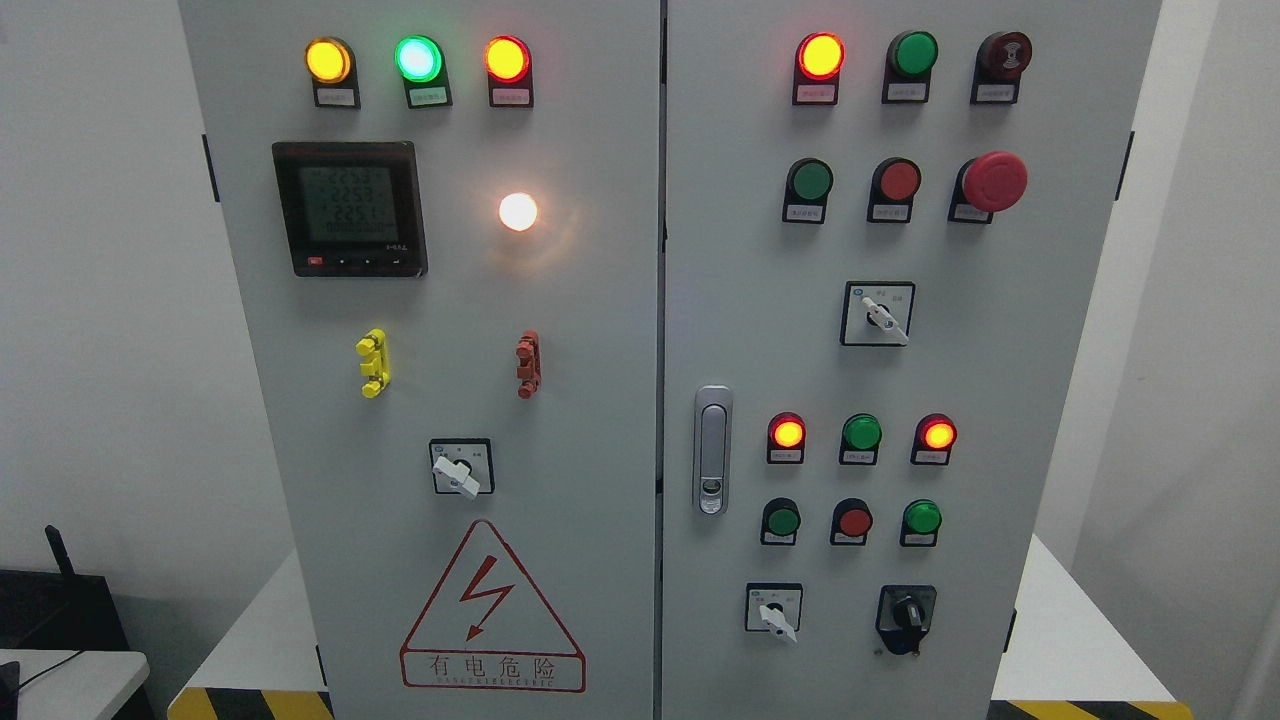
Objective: Turn on light switch 1
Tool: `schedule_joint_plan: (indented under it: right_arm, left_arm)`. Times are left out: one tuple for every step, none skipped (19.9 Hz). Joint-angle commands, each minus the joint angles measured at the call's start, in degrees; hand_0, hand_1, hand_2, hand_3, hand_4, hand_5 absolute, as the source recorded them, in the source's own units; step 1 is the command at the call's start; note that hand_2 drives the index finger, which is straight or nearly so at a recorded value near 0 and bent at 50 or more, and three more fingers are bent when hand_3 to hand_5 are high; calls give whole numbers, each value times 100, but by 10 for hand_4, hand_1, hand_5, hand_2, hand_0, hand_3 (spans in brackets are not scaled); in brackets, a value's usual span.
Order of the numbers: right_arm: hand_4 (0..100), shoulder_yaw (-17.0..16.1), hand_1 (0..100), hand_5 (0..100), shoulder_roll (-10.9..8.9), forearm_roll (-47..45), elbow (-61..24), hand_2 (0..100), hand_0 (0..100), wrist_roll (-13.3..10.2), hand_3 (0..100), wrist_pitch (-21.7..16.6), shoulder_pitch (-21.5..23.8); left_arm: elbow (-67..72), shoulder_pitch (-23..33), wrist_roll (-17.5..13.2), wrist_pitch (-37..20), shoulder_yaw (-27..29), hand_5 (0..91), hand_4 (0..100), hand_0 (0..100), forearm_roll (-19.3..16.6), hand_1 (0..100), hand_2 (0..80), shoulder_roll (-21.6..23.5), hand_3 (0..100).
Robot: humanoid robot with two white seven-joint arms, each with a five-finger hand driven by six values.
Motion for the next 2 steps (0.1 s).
schedule_joint_plan:
  right_arm:
    - [0,132,389,0,-2,26,0,0,120,0,0,-2,-2]
    - [0,132,389,0,-2,26,0,0,120,0,0,-2,-2]
  left_arm:
    - [169,-7,3,-6,-136,0,0,236,36,21,0,-44,0]
    - [169,-7,3,-6,-144,0,0,236,36,21,0,-52,0]
